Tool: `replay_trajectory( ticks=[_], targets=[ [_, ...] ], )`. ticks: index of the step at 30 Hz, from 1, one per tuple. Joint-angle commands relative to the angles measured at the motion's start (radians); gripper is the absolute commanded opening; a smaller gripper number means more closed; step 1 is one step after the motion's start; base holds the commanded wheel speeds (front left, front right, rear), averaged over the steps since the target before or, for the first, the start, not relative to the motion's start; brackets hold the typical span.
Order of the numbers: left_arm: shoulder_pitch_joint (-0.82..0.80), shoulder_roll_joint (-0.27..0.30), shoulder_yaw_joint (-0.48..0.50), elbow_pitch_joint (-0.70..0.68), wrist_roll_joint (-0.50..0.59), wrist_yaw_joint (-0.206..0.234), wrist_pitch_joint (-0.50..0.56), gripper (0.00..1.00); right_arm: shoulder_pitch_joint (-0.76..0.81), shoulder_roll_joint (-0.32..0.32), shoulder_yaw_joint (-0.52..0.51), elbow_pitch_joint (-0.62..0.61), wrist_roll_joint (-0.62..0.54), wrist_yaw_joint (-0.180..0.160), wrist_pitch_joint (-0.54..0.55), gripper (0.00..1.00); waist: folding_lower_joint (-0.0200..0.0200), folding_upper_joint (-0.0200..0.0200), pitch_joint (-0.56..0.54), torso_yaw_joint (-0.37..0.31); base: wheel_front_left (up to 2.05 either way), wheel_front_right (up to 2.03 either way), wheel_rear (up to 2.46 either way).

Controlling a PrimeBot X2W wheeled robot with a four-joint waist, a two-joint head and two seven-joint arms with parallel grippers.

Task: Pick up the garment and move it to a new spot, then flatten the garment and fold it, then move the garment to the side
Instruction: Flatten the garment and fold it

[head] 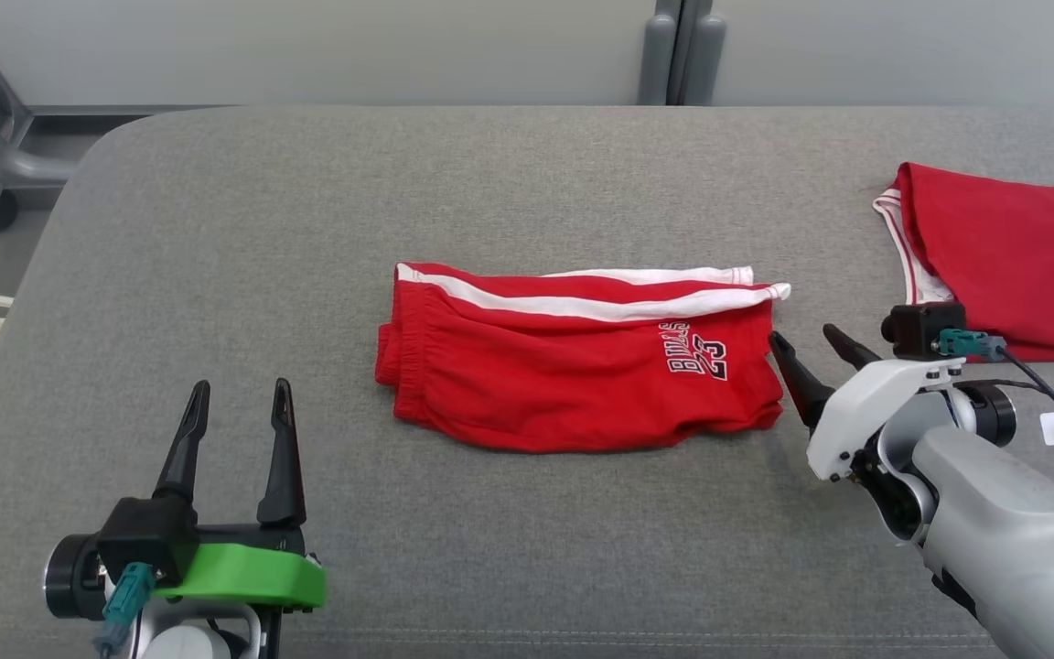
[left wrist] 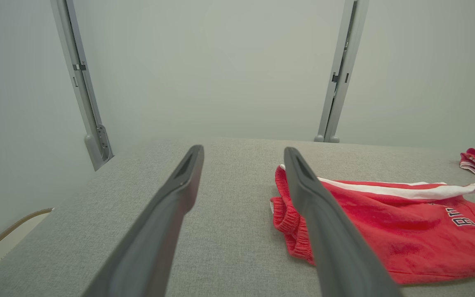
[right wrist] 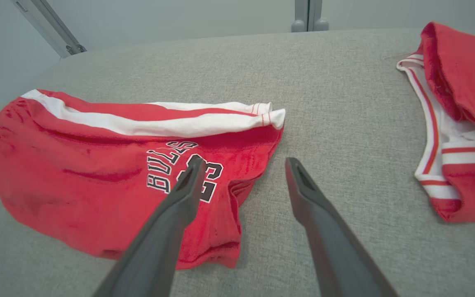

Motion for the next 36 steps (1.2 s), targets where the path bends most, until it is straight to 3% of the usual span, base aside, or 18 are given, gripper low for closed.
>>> replay_trajectory(
  ticks=[1, 9, 17, 25, 36],
  targets=[
    [0.019, 0.001, 0.005, -0.005, 0.011, 0.006, 0.000, 1.00, 0.019, -0.004, -0.019, -0.014, -0.017, -0.001, -0.017, 1.00, 0.0000, 0.0000, -0.014, -0.028, 0.00, 0.00, 0.00],
    [0.040, 0.002, 0.031, -0.019, 0.021, 0.001, 0.000, 1.00, 0.110, -0.013, -0.247, -0.169, -0.187, -0.001, -0.025, 1.00, 0.0000, 0.0000, -0.033, -0.075, 0.00, 0.00, 0.00],
    [0.084, 0.002, 0.065, -0.028, 0.037, -0.005, 0.000, 1.00, 0.325, 0.038, -0.521, -0.382, -0.407, 0.000, -0.025, 1.00, 0.0000, 0.0000, -0.069, -0.114, 0.00, 0.00, 0.00],
    [0.124, 0.005, 0.090, -0.042, 0.053, -0.007, 0.000, 1.00, 0.479, 0.082, -0.665, -0.526, -0.537, 0.000, -0.025, 1.00, 0.0000, 0.0000, -0.089, -0.130, 0.00, 0.00, 0.00],
    [0.161, 0.023, 0.112, -0.027, 0.045, -0.019, 0.000, 1.00, 0.583, 0.128, -0.737, -0.596, -0.610, 0.000, -0.026, 1.00, 0.0000, 0.0000, -0.101, -0.143, 0.00, 0.00, 0.00]
  ],
)
